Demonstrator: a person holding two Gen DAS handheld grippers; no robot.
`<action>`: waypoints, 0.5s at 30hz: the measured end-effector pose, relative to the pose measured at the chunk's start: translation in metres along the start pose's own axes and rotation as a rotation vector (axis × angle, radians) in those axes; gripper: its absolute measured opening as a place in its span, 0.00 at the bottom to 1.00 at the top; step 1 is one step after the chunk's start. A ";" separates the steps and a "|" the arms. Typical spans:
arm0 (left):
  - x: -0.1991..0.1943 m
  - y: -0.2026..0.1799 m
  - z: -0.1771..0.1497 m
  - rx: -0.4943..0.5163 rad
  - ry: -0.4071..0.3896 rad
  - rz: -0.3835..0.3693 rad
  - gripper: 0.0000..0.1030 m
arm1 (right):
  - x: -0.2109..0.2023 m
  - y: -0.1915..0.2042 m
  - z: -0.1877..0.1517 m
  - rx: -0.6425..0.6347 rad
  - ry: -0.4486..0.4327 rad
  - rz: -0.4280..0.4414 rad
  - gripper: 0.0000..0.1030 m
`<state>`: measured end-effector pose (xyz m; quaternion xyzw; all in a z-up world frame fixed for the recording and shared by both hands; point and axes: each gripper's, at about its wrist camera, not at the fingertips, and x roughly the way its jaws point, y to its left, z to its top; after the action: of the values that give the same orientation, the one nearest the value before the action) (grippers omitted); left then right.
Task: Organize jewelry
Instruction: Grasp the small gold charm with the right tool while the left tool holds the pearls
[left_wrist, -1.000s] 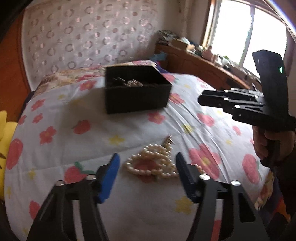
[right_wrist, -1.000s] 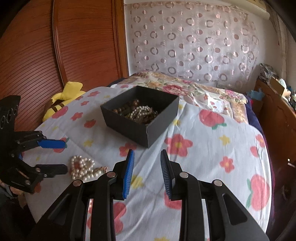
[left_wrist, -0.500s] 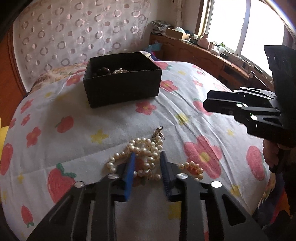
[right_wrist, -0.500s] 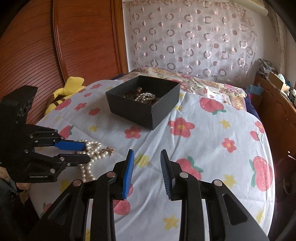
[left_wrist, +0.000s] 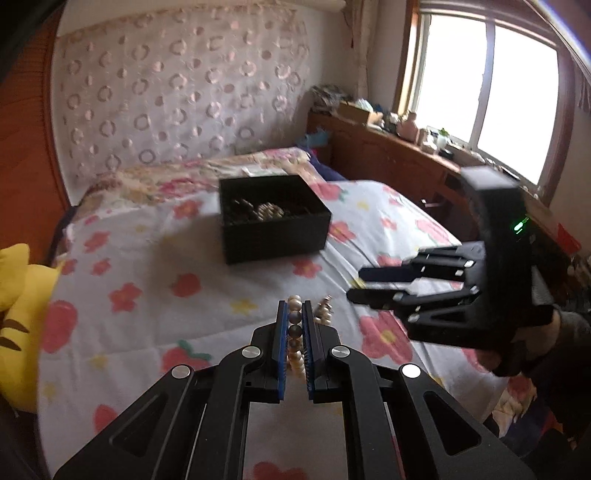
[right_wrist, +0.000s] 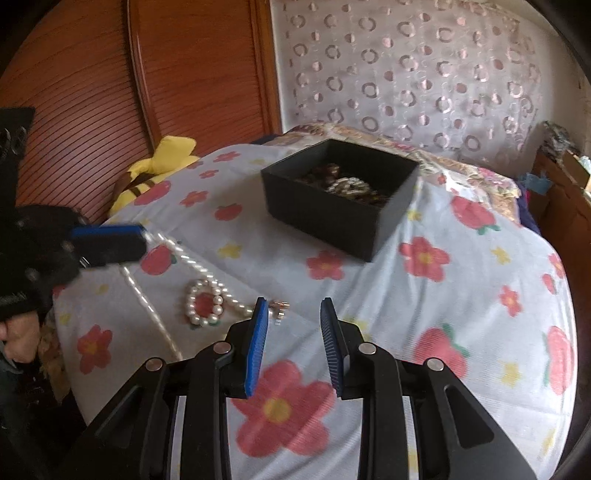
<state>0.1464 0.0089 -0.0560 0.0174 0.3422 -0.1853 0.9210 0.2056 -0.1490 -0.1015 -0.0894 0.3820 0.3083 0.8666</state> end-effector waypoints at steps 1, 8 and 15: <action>-0.006 0.004 0.000 -0.008 -0.010 0.006 0.06 | 0.004 0.003 0.001 -0.003 0.008 0.003 0.31; -0.039 0.021 0.000 -0.046 -0.065 0.032 0.06 | 0.024 0.009 0.002 -0.005 0.048 -0.002 0.31; -0.072 0.037 0.000 -0.069 -0.119 0.072 0.06 | 0.031 0.009 0.007 0.006 0.051 -0.008 0.31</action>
<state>0.1090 0.0672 -0.0139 -0.0129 0.2922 -0.1408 0.9459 0.2208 -0.1250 -0.1180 -0.0965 0.4046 0.3012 0.8581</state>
